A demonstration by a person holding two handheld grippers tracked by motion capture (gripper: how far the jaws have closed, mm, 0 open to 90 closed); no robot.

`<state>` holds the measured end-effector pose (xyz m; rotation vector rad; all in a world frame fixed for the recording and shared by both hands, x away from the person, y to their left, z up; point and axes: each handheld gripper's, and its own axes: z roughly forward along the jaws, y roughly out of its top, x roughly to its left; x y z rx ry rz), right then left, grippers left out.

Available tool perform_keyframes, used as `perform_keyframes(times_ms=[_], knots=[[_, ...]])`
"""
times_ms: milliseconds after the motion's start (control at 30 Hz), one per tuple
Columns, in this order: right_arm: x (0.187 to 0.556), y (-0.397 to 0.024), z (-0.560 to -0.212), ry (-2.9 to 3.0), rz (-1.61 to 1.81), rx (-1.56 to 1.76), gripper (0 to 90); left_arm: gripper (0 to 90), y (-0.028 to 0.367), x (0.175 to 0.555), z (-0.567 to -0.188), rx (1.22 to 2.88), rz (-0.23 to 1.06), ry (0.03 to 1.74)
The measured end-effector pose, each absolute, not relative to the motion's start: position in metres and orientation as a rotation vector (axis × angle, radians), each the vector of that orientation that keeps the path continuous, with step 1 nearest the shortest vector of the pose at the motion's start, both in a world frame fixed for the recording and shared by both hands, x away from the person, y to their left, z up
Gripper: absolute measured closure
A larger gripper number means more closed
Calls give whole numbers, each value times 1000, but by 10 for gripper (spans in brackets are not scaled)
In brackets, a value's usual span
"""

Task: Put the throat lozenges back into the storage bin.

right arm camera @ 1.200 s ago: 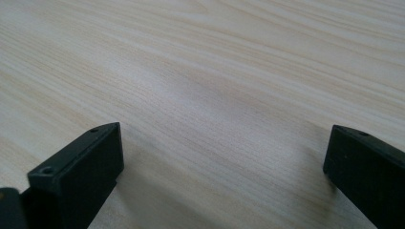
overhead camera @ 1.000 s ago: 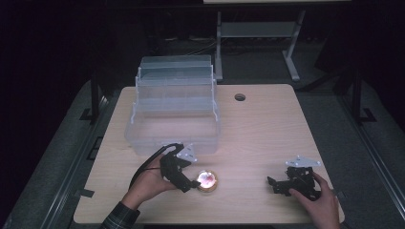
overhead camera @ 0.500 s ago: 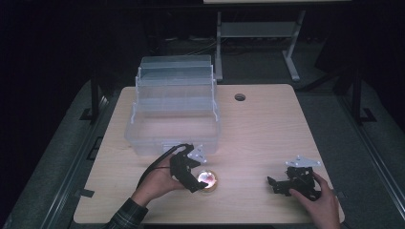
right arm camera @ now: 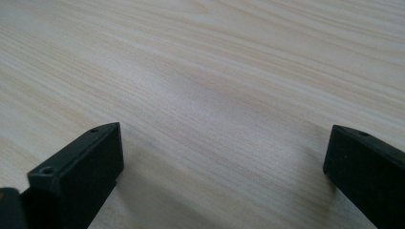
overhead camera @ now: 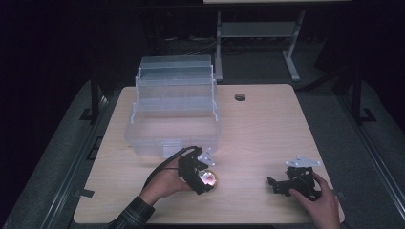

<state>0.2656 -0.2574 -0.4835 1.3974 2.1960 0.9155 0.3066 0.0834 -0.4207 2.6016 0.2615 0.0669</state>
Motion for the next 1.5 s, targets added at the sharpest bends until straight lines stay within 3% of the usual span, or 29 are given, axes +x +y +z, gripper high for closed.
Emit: perform_keyframes(times_ms=[1500], knots=[[266, -257, -483, 2196, 915, 1397, 0, 145, 69, 309, -448, 2718, 44, 255]])
